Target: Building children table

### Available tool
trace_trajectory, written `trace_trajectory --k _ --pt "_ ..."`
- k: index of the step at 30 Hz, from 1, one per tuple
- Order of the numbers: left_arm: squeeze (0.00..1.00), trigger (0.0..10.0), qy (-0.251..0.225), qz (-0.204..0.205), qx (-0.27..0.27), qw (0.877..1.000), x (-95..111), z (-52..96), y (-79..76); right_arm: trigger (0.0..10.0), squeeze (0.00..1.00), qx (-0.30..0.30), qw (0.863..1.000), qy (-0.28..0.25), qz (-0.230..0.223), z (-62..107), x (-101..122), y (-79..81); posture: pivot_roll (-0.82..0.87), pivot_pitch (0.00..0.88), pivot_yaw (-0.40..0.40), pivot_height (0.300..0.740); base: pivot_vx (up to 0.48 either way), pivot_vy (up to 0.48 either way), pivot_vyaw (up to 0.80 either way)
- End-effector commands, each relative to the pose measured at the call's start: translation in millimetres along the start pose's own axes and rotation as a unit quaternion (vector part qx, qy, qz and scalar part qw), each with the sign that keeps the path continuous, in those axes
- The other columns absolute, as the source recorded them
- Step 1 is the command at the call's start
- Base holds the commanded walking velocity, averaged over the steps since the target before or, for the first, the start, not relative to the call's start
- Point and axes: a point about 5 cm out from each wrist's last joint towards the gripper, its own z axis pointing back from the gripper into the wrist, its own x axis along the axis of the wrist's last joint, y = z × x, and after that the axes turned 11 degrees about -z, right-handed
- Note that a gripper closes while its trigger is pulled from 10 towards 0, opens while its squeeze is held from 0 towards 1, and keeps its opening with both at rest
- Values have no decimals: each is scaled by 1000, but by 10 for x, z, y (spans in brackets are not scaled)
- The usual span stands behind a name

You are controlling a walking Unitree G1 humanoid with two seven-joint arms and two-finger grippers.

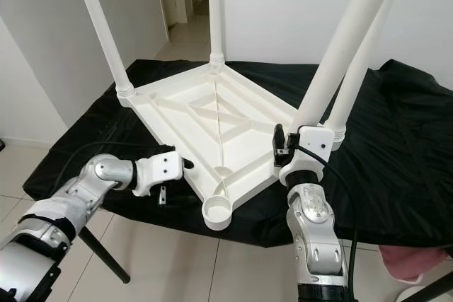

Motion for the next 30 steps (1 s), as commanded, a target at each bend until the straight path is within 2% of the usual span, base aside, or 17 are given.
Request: trace_trajectory --k 1,8,12,17,23,24,26,30 --pt "0 10000 11 -12 1 1000 -4 -29 18 10000 0 3 1000 -13 -2 2 38 25 -67 117 113 740 0 0 0" --pt "0 10000 11 8 -13 1000 13 -176 2 10000 0 -2 1000 -12 -2 45 28 35 -84 125 132 740 0 0 0" --pt "0 10000 12 14 -15 1000 9 -188 -4 10000 0 -3 1000 -11 -3 51 27 34 -84 125 132 740 0 0 0" --pt "0 10000 51 53 -24 997 -68 -275 -49 10000 0 -7 1000 -5 -3 105 8 31 -91 147 136 740 0 0 0" --pt "0 10000 53 90 -47 993 -96 -294 -92 10000 0 -4 1000 2 -1 135 0 33 -95 164 126 740 0 0 0" --pt "0 4118 44 106 -55 992 -94 -291 -97 10000 0 -3 1000 4 0 139 -1 29 -95 168 124 740 0 0 0" --pt "0 0 35 120 -60 990 -96 -278 -95 10000 0 -3 1000 5 2 143 5 17 -95 179 118 740 0 0 0" --pt "0 0 35 125 -62 990 -116 -252 -101 10000 0 -2 1000 8 3 144 5 14 -95 189 112 740 0 0 0"
